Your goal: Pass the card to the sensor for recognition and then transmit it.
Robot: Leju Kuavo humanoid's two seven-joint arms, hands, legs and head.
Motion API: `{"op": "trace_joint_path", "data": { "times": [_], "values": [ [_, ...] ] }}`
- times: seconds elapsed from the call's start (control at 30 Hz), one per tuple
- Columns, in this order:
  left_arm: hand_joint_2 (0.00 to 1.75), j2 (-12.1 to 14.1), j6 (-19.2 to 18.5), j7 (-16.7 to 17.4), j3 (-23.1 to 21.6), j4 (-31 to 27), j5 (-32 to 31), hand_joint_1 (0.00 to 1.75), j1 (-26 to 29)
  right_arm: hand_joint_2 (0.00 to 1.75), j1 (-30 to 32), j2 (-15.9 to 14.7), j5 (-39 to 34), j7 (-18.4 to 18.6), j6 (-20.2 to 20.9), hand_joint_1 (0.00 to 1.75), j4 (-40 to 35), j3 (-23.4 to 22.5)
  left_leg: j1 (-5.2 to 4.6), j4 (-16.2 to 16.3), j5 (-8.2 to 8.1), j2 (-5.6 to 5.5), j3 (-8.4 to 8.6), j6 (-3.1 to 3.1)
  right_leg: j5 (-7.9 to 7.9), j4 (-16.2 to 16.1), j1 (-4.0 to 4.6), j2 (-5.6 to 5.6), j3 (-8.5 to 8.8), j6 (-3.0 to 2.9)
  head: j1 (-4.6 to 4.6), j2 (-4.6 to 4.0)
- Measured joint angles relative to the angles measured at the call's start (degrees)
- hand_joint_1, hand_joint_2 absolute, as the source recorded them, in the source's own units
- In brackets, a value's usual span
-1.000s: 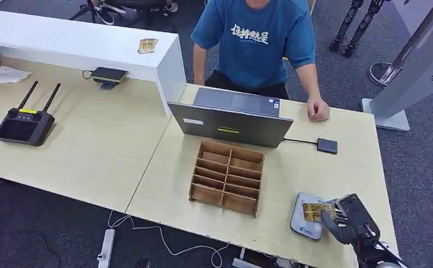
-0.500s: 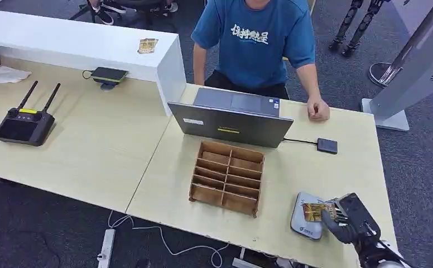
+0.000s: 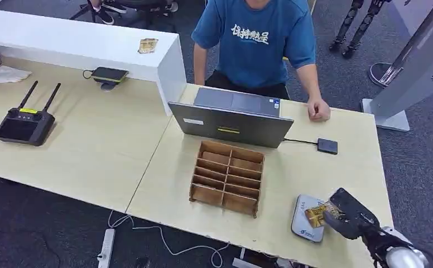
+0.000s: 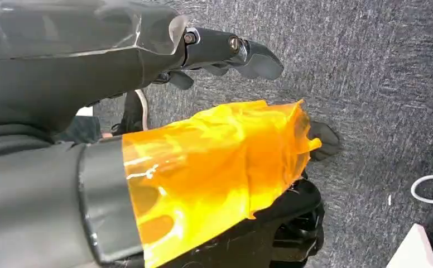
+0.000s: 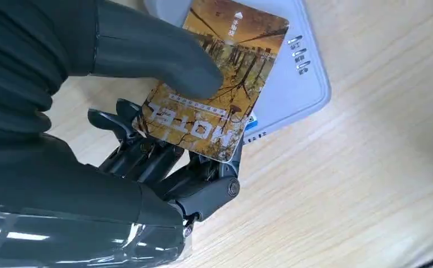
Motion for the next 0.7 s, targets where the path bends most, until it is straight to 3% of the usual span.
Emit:
{"op": "trace_joint_path", "data": {
  "times": [0.27,0.7],
  "values": [
    [0.00,0.00,0.00,0.18,0.00,0.00,-0.15,0.00,-0.24,1.75,-1.93,-1.73,1.03,0.42,-0.30,1.75,-0.04,5.25,0.00,0.00,0.00,0.00,0.00,0.00,0.00,0.00,0.00,0.00,0.00,0.00,0.02,0.00],
    [0.00,0.00,0.00,0.20,0.00,0.02,-0.33,0.00,-0.24,1.75,-2.29,-3.35,0.85,0.04,-1.51,1.75,-1.38,7.50,0.00,0.00,0.00,0.00,0.01,0.00,0.00,0.00,0.00,0.01,0.00,0.00,0.00,0.00]
  ]
}}
